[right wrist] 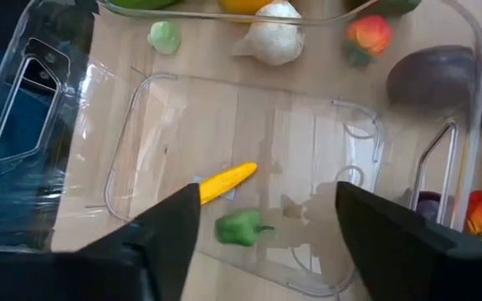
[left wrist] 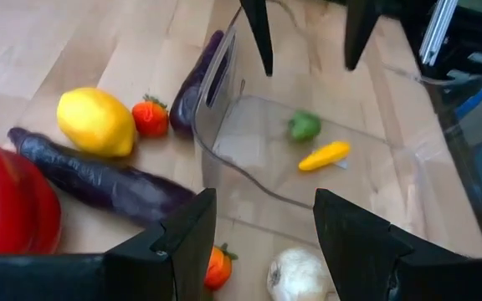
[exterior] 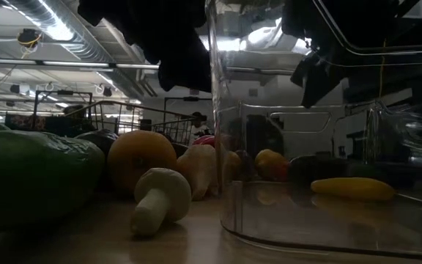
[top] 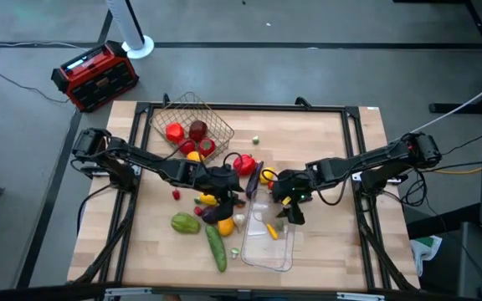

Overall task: Sort produce into baskets
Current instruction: Put the green lime into the wire basket

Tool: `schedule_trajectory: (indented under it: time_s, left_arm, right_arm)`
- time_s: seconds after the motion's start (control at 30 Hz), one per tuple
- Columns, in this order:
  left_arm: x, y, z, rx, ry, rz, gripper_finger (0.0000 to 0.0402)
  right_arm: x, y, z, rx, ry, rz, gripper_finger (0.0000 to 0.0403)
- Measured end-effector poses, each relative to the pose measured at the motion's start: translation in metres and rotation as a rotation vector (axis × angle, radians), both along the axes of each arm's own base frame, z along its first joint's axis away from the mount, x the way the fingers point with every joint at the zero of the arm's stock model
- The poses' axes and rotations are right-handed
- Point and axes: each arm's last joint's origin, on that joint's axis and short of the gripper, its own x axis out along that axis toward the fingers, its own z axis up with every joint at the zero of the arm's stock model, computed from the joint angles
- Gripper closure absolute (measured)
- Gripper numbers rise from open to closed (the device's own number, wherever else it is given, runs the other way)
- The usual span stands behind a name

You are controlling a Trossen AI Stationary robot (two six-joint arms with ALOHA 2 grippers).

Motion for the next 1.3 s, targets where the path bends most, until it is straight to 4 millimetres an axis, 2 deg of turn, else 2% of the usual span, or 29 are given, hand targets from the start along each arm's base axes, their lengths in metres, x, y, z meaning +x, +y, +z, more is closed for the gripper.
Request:
schedule_trajectory:
  time_s: [0.17,0.37,0.47,0.8,1.03,1.3]
  left_arm:
    - [-0.005,0.001,-0.006,-0.015,0.077,0.021,0.0204]
    - [-0.008,0.002,-0.010,-0.021,0.133,0.036,0.0203]
    - [-0.009,0.002,-0.011,-0.012,0.150,0.041,0.0193]
    - [-0.016,0.014,-0.018,0.014,0.259,0.081,0.0120]
    - [-0.014,0.020,-0.029,0.023,0.308,0.098,0.0118]
    - [-0.011,0.012,-0.048,0.008,0.375,0.102,0.0119]
  right_arm:
    - [0.000,0.000,0.000,0.000,0.001,0.000,0.0076]
    - [0.000,0.000,0.000,-0.001,0.000,0.001,0.0048]
    - [0.000,0.000,0.000,-0.001,0.000,0.001,0.0043]
    - [0.000,0.000,0.000,-0.001,0.000,0.001,0.0042]
    - [0.000,0.000,0.000,-0.001,0.000,0.001,0.0042]
    - [0.000,0.000,0.000,0.000,-0.003,0.001,0.0042]
